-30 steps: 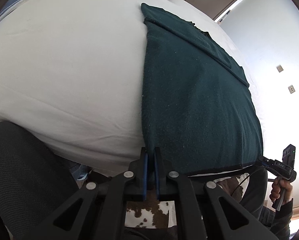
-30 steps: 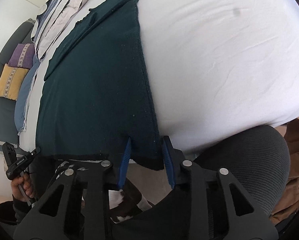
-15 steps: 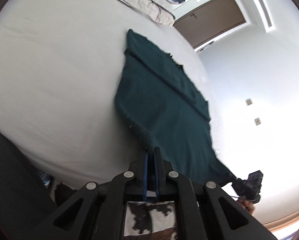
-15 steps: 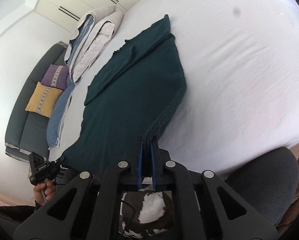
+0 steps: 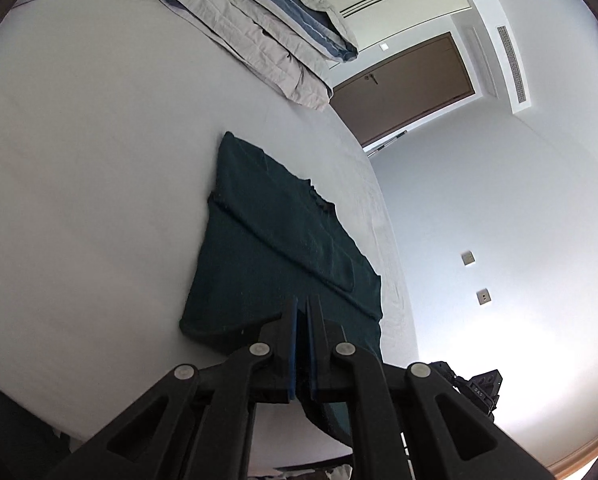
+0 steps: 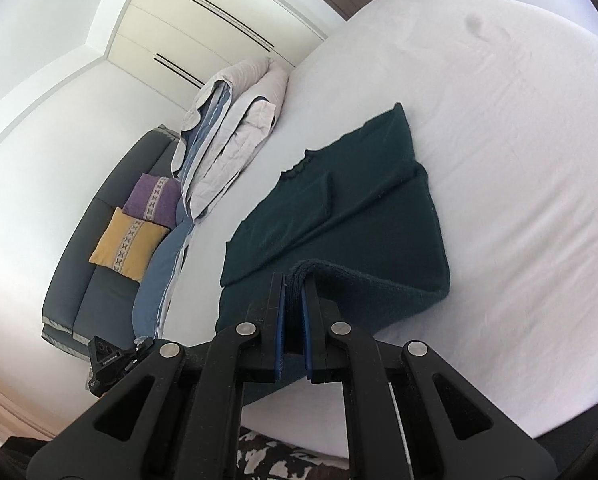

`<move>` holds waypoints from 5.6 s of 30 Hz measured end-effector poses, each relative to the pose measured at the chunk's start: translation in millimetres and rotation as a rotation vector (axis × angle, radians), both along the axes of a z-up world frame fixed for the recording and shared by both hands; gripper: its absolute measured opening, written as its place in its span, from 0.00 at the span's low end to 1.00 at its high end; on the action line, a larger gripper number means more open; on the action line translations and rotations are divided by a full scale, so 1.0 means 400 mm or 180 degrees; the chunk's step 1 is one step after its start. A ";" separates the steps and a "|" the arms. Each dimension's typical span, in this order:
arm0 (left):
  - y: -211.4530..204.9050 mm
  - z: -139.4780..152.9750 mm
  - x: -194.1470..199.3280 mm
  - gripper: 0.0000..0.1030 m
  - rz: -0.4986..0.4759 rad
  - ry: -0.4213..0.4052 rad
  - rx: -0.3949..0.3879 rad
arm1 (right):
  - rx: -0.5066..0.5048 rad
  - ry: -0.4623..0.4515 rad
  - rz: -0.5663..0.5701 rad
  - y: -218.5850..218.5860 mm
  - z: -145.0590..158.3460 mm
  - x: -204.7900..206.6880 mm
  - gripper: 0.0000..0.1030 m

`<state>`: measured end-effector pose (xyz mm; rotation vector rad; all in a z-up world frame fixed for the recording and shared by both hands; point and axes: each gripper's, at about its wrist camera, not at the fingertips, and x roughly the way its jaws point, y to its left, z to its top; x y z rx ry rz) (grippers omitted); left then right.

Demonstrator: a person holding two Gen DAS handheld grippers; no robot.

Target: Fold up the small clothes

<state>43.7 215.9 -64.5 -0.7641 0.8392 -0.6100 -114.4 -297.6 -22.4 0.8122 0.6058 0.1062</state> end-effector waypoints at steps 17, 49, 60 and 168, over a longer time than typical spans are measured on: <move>-0.017 -0.149 0.053 0.43 0.0039 0.0473 0.0375 | -0.0206 0.0043 0.0107 -0.004 0.003 0.208 0.06; -0.112 -0.365 -0.228 0.07 -0.0168 0.0854 0.0130 | -0.0064 0.0012 -0.0120 -0.019 -0.068 -0.042 0.06; 0.035 -0.234 -0.217 0.06 0.0166 0.0593 -0.0410 | -0.0065 -0.0006 -0.0256 -0.050 -0.067 -0.069 0.06; -0.310 -0.097 0.526 0.46 0.0107 -0.0203 0.1276 | -0.2043 0.0564 -0.0210 0.007 -0.160 0.741 0.60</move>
